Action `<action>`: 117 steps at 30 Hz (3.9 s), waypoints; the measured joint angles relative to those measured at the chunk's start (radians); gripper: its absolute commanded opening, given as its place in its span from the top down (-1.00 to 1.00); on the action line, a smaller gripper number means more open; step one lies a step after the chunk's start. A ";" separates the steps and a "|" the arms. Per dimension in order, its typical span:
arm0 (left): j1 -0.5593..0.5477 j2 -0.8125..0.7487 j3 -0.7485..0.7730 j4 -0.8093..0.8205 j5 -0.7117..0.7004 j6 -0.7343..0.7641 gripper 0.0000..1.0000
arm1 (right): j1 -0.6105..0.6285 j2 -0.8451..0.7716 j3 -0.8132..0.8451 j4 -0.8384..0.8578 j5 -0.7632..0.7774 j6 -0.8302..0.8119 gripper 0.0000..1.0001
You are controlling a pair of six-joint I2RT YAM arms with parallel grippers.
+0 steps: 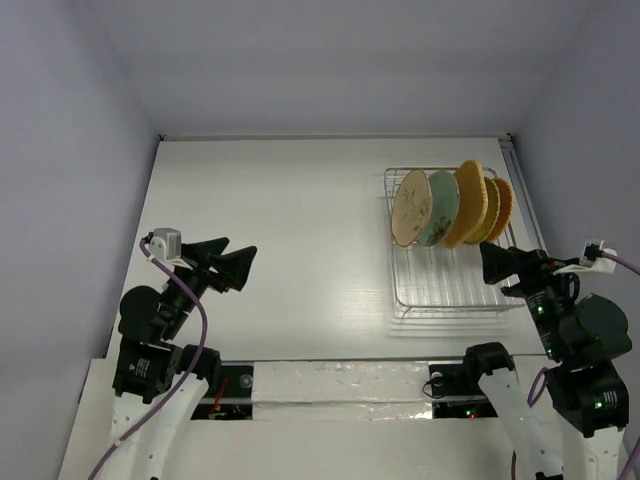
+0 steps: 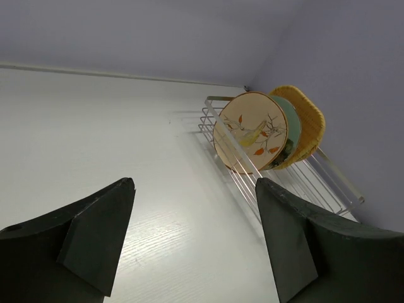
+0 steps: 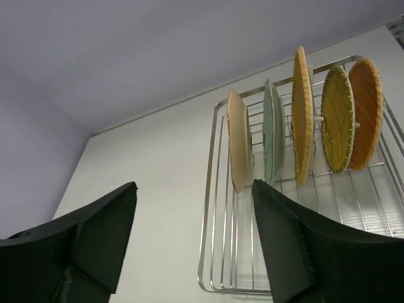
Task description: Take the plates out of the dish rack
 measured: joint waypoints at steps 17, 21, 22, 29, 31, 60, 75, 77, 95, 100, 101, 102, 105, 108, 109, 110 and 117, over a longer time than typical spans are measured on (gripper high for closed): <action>0.000 -0.012 -0.001 0.004 0.007 0.006 1.00 | 0.000 0.315 0.148 0.004 -0.013 -0.082 1.00; 0.000 -0.023 -0.001 0.003 -0.012 0.005 0.70 | 0.000 0.417 0.111 0.049 -0.031 -0.072 0.54; 0.000 -0.023 -0.001 0.002 -0.016 0.003 0.62 | 0.000 0.439 0.102 0.062 -0.036 -0.069 0.30; 0.000 -0.032 -0.003 -0.001 -0.027 -0.005 0.10 | 0.003 0.671 0.087 0.168 -0.033 -0.062 -0.43; 0.000 -0.036 -0.003 -0.001 -0.026 -0.007 -0.03 | 0.015 0.734 0.087 0.190 -0.015 -0.061 -0.42; -0.001 -0.053 -0.004 -0.002 -0.032 -0.011 -0.18 | 0.225 1.316 0.425 0.051 0.509 -0.184 1.00; -0.001 -0.058 -0.004 -0.003 -0.039 -0.011 -0.17 | 0.350 1.378 0.655 -0.157 0.742 -0.290 1.00; -0.001 -0.058 -0.004 -0.003 -0.039 -0.011 -0.17 | 0.350 1.368 0.675 -0.166 0.759 -0.297 1.00; -0.001 -0.057 -0.004 -0.003 -0.049 -0.011 -0.15 | 0.420 1.081 0.546 0.190 0.291 -0.032 1.00; -0.001 -0.057 -0.004 -0.003 -0.053 -0.012 -0.15 | 0.496 1.343 0.536 0.371 0.165 0.095 1.00; -0.001 -0.057 -0.004 -0.003 -0.053 -0.012 -0.15 | 0.512 1.397 0.537 0.396 0.148 0.117 1.00; -0.001 -0.057 -0.004 -0.003 -0.053 -0.012 -0.15 | 0.528 1.453 0.541 0.413 0.131 0.141 1.00; -0.001 -0.057 -0.004 -0.003 -0.053 -0.012 -0.15 | 0.565 1.610 0.591 0.423 0.103 0.191 1.00; -0.001 -0.057 -0.004 -0.003 -0.053 -0.013 -0.15 | 0.597 1.762 0.696 0.424 0.086 0.238 1.00; -0.001 -0.057 -0.004 -0.003 -0.053 -0.013 -0.15 | 0.604 1.810 0.735 0.425 0.087 0.254 1.00; -0.001 -0.057 -0.004 -0.003 -0.053 -0.013 -0.15 | 0.609 1.851 0.774 0.431 0.085 0.269 1.00; -0.001 -0.057 -0.004 -0.003 -0.053 -0.014 -0.15 | 0.621 2.044 0.907 0.499 0.072 0.363 0.97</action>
